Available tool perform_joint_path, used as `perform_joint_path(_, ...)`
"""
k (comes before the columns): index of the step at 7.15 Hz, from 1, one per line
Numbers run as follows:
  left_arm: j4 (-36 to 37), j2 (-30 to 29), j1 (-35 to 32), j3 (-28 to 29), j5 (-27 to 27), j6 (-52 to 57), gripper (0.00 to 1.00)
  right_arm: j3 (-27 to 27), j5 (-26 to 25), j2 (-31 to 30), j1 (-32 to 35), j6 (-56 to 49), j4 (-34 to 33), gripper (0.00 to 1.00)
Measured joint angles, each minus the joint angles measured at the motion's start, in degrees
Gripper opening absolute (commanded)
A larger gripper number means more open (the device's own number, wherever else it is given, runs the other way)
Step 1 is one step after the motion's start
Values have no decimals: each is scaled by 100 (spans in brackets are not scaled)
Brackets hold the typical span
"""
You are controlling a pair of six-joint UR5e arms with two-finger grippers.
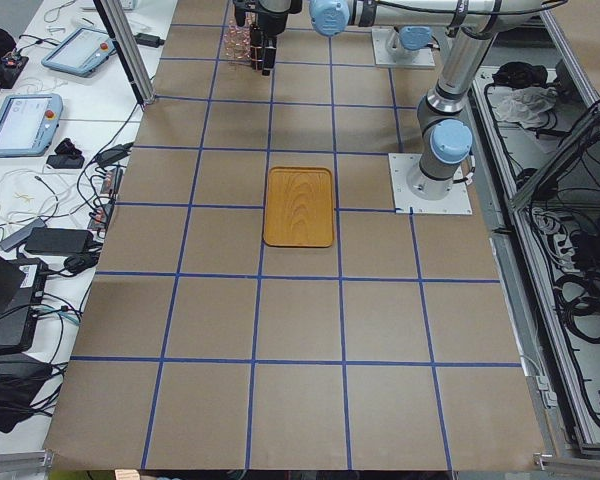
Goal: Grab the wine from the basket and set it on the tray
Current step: 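Grasp the dark wine bottle with the right gripper and lift it from the rack, then carry the bottle toward the tray and stand it upright on the table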
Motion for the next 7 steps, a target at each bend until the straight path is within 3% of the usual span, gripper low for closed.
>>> perform_joint_path(2,-23,-149,10,-28,93,12,100,198,37,93,1077,1601,-424,12)
perform_joint_path(4,-52,-237,-26,-52,130,18,100,521,-10,619,2199,3184,-1587,12)
perform_joint_path(7,-213,-296,42,-48,338,122,100,600,-225,1521,3009,4398,-2480,13)
